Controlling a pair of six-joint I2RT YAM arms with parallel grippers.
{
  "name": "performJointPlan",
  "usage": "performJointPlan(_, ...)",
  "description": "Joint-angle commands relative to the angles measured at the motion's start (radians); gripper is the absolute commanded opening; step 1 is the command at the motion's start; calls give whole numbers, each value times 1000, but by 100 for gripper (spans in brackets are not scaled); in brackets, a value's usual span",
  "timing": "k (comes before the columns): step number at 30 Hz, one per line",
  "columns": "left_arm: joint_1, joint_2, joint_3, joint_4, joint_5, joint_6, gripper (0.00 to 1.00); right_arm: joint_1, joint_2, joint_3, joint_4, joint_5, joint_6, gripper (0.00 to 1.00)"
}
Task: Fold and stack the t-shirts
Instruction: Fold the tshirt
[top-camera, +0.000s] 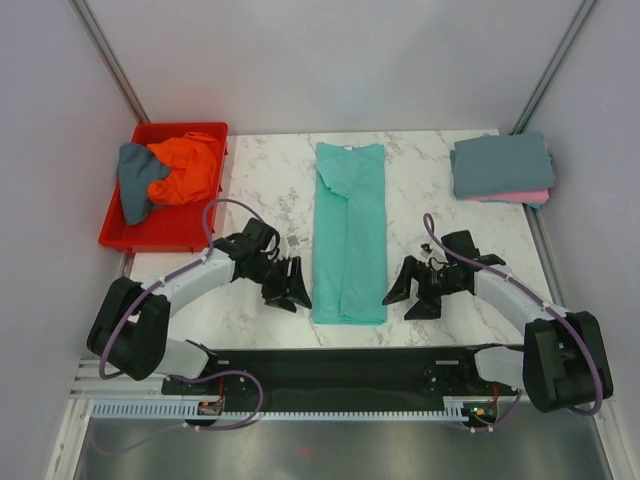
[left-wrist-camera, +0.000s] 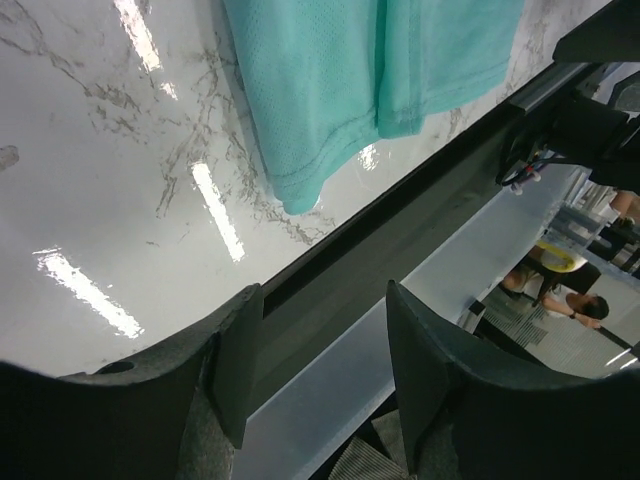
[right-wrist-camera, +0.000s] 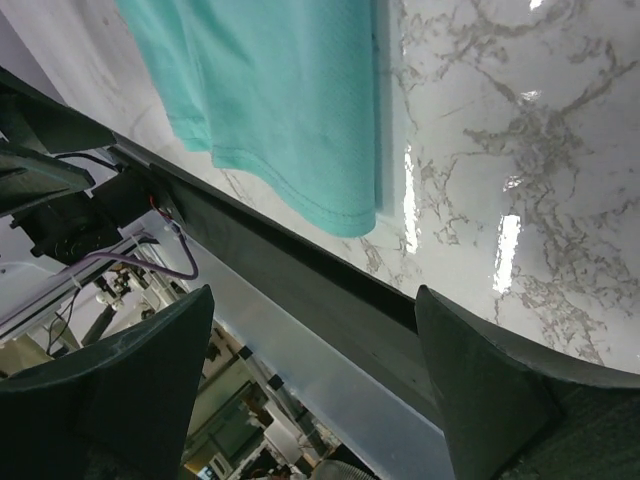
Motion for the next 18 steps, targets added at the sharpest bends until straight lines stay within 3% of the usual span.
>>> performJointPlan(1, 5, -2, -13, 93, 54, -76, 59, 9, 62, -4, 44, 12, 32, 90)
performJointPlan(18, 7, 136, -27, 152, 39, -140, 56, 25, 236, 10, 156, 50, 58, 83)
